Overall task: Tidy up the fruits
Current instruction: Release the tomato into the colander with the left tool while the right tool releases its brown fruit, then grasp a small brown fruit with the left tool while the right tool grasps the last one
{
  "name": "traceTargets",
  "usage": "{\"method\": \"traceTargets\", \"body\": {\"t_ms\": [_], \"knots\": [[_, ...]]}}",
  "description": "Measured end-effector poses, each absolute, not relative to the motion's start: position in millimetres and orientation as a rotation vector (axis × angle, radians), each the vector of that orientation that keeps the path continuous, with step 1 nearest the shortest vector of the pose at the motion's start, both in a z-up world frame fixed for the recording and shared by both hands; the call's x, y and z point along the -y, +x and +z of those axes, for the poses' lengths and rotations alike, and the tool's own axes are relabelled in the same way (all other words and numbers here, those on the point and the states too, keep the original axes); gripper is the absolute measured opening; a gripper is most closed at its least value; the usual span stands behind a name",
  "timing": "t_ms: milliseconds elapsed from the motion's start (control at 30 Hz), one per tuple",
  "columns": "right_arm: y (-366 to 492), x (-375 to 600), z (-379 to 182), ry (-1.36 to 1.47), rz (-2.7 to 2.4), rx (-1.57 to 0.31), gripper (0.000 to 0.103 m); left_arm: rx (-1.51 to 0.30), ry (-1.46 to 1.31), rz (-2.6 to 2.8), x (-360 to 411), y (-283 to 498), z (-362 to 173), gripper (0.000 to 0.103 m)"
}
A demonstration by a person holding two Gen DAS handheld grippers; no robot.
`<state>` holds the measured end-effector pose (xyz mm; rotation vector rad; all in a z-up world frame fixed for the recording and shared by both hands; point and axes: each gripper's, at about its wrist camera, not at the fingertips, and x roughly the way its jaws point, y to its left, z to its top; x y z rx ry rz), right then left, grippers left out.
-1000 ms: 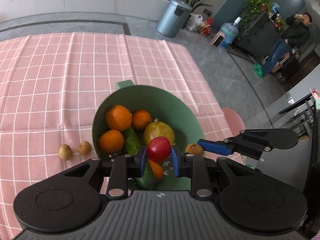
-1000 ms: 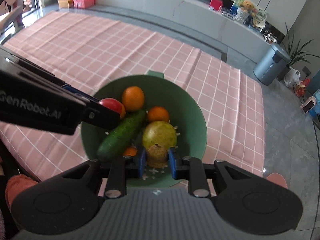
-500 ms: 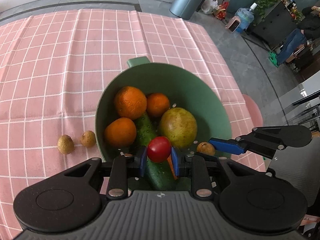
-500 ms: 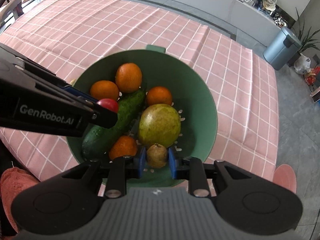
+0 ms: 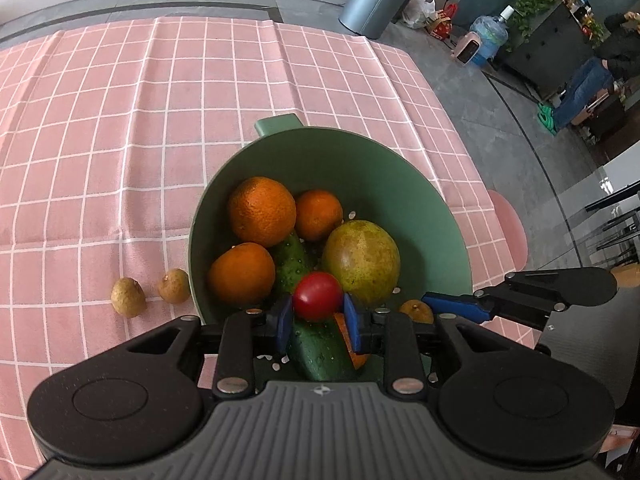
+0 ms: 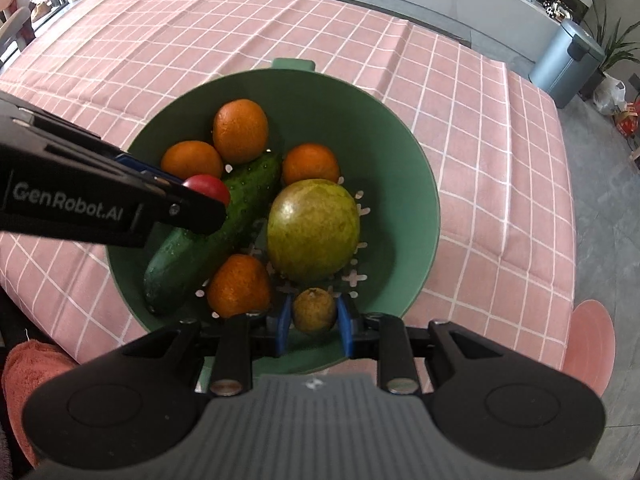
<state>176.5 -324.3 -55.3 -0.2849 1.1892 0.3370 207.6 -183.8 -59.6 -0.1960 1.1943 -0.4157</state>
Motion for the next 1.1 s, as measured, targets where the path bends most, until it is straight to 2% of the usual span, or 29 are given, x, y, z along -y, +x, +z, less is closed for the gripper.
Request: {"method": "traceTargets", "body": {"t_ms": [167,200,267,600,733,1100], "knots": [[174,325,-45,-0.277,0.327,-1.171,0.023,-1.179,-0.200,-0.425,179,204,-53,0.045],[173,324,-42,-0.274,0.326,-1.164,0.029,-1.173,-0.200,-0.431,178,204,-50,0.045],[170,322,-35,-0.276,0.323,-1.146,0.033,-1.158,-0.195,-0.436,174,202,-43,0.045],[149,292,4,-0.243,0.326,-1.017,0.037,-1.041,-0.169,-0.399,134,183,-6,0.045],[136,271,15,-0.186,0.327,-0.941,0.038,-0.949,-0.059,-0.421,116,167,7,0.045],[97,210,0,-0.034,0.342,-0.781,0.039,-0.843,0.050,-0.404,63,132,-1,0.045]]}}
